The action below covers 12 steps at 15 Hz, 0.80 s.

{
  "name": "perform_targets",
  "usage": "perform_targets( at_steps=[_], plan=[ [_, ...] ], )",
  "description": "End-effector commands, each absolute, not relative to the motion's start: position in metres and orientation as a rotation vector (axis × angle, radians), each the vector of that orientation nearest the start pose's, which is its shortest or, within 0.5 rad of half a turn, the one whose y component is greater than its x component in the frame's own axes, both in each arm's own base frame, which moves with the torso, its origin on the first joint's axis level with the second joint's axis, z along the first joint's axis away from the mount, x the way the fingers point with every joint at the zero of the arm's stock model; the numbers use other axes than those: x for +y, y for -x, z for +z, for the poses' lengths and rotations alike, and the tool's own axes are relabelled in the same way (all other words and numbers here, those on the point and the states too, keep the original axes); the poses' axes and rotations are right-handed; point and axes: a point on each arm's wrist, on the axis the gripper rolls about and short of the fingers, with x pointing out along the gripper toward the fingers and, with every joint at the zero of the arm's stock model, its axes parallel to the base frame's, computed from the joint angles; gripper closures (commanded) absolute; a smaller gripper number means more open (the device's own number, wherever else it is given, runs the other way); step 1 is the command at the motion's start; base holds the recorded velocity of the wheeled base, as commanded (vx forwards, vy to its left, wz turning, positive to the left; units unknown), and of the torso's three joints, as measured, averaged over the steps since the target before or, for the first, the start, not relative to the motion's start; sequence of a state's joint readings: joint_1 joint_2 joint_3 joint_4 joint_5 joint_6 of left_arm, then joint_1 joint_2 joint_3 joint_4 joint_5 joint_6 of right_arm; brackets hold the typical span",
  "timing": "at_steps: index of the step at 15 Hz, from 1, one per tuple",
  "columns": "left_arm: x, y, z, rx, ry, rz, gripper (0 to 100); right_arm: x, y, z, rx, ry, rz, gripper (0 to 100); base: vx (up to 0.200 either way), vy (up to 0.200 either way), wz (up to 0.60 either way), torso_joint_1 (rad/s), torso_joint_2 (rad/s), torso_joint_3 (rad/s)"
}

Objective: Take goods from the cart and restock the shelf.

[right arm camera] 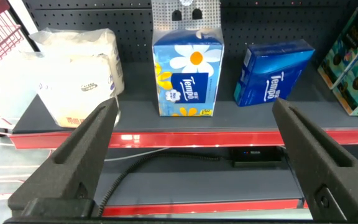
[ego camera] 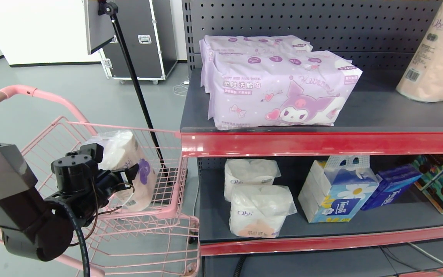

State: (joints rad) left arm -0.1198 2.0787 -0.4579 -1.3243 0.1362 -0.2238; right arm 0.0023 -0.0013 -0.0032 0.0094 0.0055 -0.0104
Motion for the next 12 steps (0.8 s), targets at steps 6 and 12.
perform_targets(
  at_steps=[6,12],
  plan=[
    [-0.035,-0.309,0.056,0.28,0.176,0.049,100,0.0,0.023,0.075,0.006,0.011,0.009,0,0.0,0.0,0.0,0.0,0.0,0.0],
    [-0.027,-0.291,0.118,0.081,0.155,0.041,100,0.0,0.023,0.075,0.006,0.011,0.009,0,0.0,0.0,0.0,0.0,0.0,0.0]
  ],
)
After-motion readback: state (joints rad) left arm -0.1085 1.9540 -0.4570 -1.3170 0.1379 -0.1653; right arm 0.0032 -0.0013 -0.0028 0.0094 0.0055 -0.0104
